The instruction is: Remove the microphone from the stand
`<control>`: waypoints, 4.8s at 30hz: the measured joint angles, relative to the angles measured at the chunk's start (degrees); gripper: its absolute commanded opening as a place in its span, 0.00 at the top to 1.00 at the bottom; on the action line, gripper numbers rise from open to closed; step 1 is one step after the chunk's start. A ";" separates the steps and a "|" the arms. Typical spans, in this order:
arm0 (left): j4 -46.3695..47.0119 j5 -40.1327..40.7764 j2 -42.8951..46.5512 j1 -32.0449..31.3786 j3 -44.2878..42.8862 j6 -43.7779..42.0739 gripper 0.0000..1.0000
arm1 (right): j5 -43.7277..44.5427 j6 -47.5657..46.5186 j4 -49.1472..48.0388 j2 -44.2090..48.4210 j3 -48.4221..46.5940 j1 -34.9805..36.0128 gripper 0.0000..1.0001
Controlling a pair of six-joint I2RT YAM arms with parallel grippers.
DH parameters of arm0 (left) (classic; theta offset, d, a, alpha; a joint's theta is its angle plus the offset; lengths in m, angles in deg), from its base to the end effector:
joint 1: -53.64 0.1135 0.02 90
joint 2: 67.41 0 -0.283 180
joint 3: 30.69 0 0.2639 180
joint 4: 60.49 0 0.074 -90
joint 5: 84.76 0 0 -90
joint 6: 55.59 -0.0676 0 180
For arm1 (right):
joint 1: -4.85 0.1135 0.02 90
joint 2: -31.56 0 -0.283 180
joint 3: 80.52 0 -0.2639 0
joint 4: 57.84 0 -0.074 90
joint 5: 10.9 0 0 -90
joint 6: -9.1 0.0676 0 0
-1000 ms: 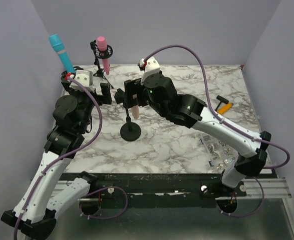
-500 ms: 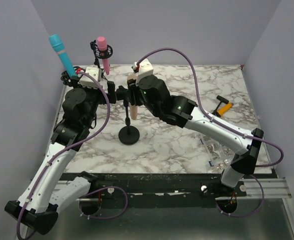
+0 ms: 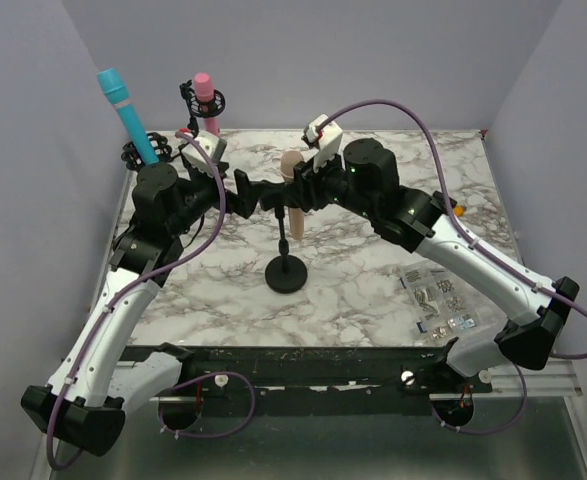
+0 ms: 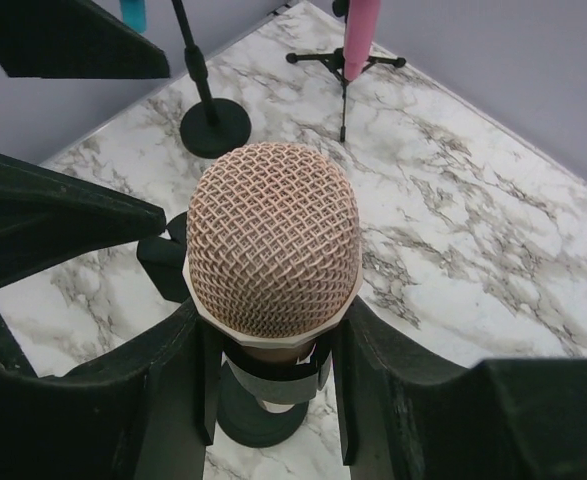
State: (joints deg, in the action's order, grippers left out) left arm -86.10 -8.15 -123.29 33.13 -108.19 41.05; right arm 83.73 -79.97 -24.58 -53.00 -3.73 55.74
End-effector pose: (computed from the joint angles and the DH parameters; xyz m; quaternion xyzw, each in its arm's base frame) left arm 0.2249 -0.1009 0.4353 0.1666 0.7114 -0.2419 0.6385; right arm 0.2440 0.2914 0.4440 -0.3115 0.7271 0.2382 0.5635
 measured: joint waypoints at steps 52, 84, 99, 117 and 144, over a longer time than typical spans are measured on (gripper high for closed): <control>0.48 -42.60 -14.12 2.38 -2.71 -2.29 0.06 | -12.63 1.49 -11.72 10.82 12.85 -7.89 0.16; -1.16 -42.45 -14.56 1.62 -3.76 -3.63 0.17 | -14.75 2.67 -12.98 6.88 10.54 -7.89 0.99; -3.93 -36.28 -15.39 0.20 -5.29 -6.62 1.00 | -14.99 2.89 -13.70 7.19 11.06 -8.13 0.99; -3.87 -28.00 -11.45 -1.11 -2.99 -6.78 1.00 | 5.95 4.83 -14.23 15.10 14.38 -8.13 0.99; 0.48 -9.11 -5.29 -3.45 1.44 -5.66 0.35 | 33.38 9.25 -8.76 14.21 26.73 -8.26 0.99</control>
State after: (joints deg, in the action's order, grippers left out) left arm -85.62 -17.26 -128.58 29.67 -106.75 35.38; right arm 117.10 -70.73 -33.34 -38.79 23.00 47.48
